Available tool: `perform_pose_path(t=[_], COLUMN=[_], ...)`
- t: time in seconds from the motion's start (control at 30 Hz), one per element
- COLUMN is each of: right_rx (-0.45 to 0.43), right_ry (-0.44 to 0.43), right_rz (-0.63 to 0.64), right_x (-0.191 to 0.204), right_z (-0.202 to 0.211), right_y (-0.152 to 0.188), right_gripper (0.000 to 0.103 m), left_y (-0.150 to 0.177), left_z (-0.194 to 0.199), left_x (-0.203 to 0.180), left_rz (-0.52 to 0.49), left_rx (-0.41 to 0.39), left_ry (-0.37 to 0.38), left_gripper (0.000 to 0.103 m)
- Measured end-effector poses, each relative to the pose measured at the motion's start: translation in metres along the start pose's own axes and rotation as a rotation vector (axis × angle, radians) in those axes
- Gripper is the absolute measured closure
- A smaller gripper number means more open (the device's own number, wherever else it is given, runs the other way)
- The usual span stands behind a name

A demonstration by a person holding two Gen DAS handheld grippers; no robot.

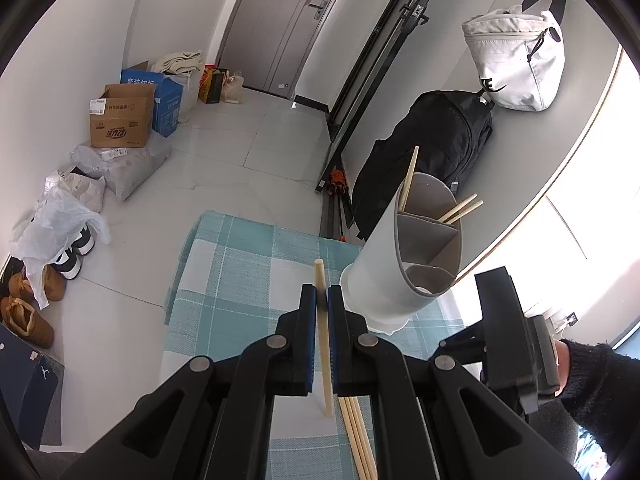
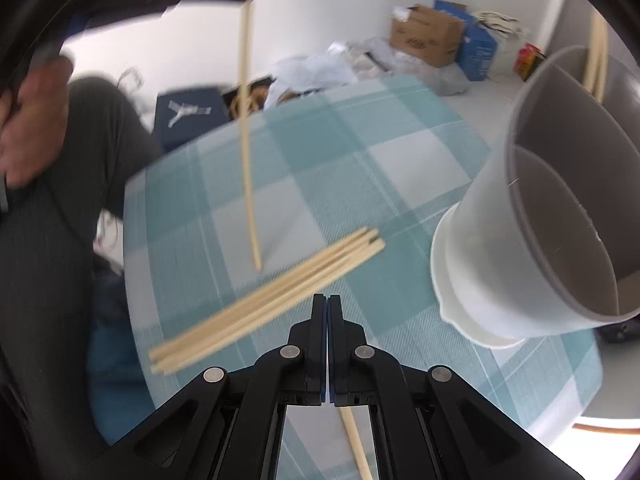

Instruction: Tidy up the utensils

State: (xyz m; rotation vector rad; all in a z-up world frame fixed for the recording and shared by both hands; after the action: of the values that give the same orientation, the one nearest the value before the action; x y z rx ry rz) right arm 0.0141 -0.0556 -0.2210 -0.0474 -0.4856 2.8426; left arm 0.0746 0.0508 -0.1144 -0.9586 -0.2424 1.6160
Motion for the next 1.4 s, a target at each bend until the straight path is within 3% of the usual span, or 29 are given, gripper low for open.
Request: perform_pose_path(t=[0.13, 0.33, 0.53, 0.6, 0.67, 0.83, 0.97, 1.2, 1.4], right_rx=[0.081, 0.12, 0.129, 0.12, 0.105, 0.042, -0.069, -0.386, -0.604], right_ry=[-0.008, 0.022, 0.001, -0.016, -0.014, -0.013, -0.001, 0.067, 0.137], right_rz=[0.053, 0.098, 0.107, 0.106, 0.111, 0.052, -0.028, -0.245, -0.388], right_x=[0.005, 0.003, 0.004, 0.005, 0.007, 0.003, -0.005, -0.024, -0.022], right_z=[-0.018, -0.03, -0.036, -0.036, -0.035, -0.034, -0.015, 0.052, 0.107], right_y=[0.022, 0.021, 0.014, 0.015, 0.015, 0.009, -0.005, -0.022, -0.022], right_gripper=[0.099, 0.079, 0.081, 0.085, 0.097, 0.097, 0.097, 0.098, 0.098], left_y=[0.001, 0.001, 0.0, 0.0, 0.0, 0.001, 0.001, 0.004, 0.008], left_z=[0.002, 0.002, 0.0, -0.001, -0.001, -0.001, 0.0, 0.003, 0.005], left_x=[-0.003, -0.004, 0.0, -0.001, -0.002, -0.006, -0.01, -0.019, -0.034], left_rz=[-0.012, -0.025, -0.003, 0.001, -0.006, -0.035, -0.053, -0.114, -0.157], left_rx=[-0.004, -0.006, 0.006, 0.01, 0.009, 0.003, 0.003, -0.006, 0.007], left_ry=[0.002, -0.005, -0.002, 0.003, 0.002, -0.003, -0.002, -0.019, -0.03], left_gripper=[0.101, 0.101, 0.101, 0.101, 0.101, 0.101, 0.101, 0.101, 0.102])
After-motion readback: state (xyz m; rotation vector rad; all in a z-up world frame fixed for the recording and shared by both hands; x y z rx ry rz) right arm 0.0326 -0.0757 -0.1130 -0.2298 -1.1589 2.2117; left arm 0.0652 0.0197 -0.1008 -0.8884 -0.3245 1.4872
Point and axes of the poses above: each gripper's, at about its wrist camera, not at the fingertips, and z roughly against the way its jaws point, x to its left, y to its underside, the point moved 10 cm from there along -z, roughly the way its jaws point, and after that the axes turned 4 degrees about z, right-handed, at the moved point
